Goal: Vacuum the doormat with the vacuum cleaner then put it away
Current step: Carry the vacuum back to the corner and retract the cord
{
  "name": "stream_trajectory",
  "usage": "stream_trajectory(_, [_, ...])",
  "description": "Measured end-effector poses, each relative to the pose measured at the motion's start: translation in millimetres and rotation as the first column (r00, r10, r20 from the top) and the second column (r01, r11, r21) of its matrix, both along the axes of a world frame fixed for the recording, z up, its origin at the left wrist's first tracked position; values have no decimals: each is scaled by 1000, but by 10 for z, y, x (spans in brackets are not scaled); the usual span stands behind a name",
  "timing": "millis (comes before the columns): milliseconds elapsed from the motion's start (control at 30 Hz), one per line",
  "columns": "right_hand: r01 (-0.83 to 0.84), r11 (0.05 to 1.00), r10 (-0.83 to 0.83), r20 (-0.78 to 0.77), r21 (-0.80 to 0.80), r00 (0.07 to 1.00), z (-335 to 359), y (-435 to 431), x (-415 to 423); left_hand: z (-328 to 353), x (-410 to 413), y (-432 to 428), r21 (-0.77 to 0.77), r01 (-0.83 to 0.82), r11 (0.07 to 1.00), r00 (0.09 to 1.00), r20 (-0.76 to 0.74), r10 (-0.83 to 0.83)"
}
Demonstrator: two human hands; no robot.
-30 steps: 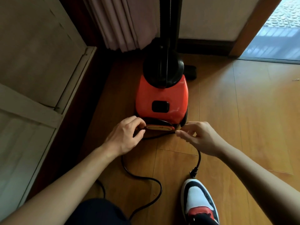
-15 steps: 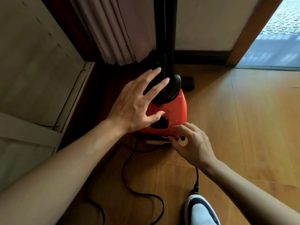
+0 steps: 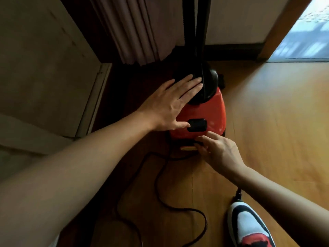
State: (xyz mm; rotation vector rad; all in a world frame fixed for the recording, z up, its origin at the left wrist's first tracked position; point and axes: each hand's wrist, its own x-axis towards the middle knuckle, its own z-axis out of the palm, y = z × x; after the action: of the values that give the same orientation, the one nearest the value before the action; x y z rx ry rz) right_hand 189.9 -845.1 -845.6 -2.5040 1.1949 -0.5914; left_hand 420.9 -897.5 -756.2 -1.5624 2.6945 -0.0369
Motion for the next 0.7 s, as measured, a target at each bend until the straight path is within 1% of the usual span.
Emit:
stream_trajectory(100, [51, 997, -44, -125, 53, 991, 109, 76, -26, -12, -7, 68, -21, -14, 1000, 998, -68, 13])
stream_trajectory(133, [89, 991, -75, -135, 98, 988, 182, 91, -57, -1, -31, 107, -13, -28, 1000, 993, -114, 27])
stream_trajectory(200, [134, 974, -119, -91, 181, 989, 350, 117, -135, 7, -89, 233, 24, -101, 995, 965, -242, 103])
stream_trajectory(233, [155, 971, -143, -77, 183, 987, 450, 120, -172, -1, -110, 291, 51, -150, 987, 940, -302, 159])
stream_trajectory(267, [182, 971, -174, -67, 152, 983, 563, 94, -199, -22, -119, 340, 81, -195, 978, 917, -339, 210])
stream_trajectory(367, [237, 970, -236, -22, 44, 971, 923, -217, -249, -136, -118, 445, 142, -252, 957, 900, -330, 286])
stream_trajectory(433, [196, 980, -197, -40, -9, 980, 1163, -524, -222, -200, -138, 444, 138, -257, 956, 909, -301, 288])
stream_trajectory(500, [110, 993, -114, -92, -46, 989, 1344, -768, -171, -260, -164, 440, 135, -273, 953, 900, -314, 302])
stream_trajectory(567, [77, 996, -82, -136, -45, 987, 1450, -945, -93, -336, -185, 491, 148, -313, 938, 861, -373, 346])
stream_trajectory(633, [115, 993, -115, -148, -4, 982, 1467, -1075, 47, -424, -196, 593, 173, -357, 918, 813, -426, 396])
stream_trajectory(700, [164, 985, -157, -135, 46, 978, 1390, -1126, 220, -494, -200, 686, 193, -372, 908, 803, -424, 419])
